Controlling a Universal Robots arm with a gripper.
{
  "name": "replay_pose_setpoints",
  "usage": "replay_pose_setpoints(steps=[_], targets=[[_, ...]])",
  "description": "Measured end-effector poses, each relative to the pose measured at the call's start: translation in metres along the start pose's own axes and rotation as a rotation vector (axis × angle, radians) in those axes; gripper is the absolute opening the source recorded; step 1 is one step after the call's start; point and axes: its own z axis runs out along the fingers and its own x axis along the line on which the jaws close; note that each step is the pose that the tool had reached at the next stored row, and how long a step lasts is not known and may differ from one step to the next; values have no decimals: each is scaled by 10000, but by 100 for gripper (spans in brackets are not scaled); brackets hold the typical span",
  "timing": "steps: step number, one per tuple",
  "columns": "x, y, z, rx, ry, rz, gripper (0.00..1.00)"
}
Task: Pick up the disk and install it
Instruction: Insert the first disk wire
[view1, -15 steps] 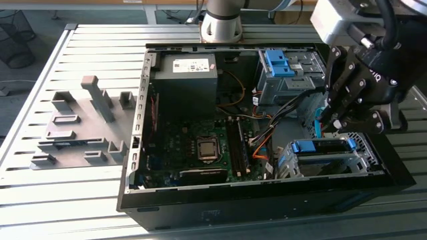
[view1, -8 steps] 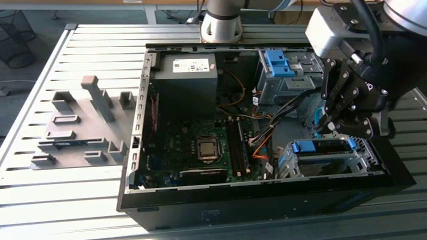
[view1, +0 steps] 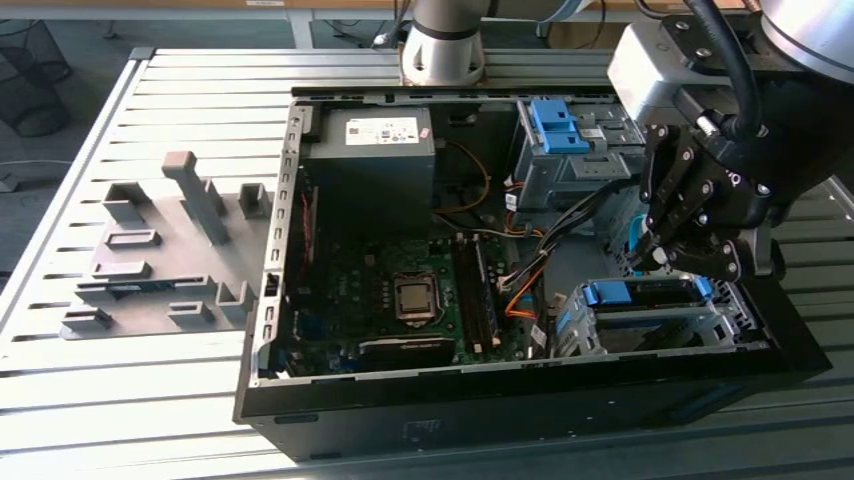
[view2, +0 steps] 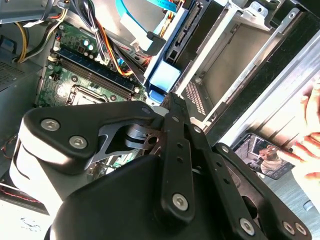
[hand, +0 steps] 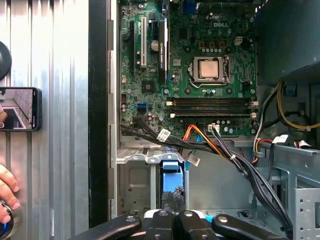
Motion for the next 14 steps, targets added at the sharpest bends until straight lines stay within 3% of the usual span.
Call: replay_pose_setpoints(steps=[11,14], targets=[[0,-7,0,0,-2,-2,11],[-3,-125,2,0,-2,0,11]])
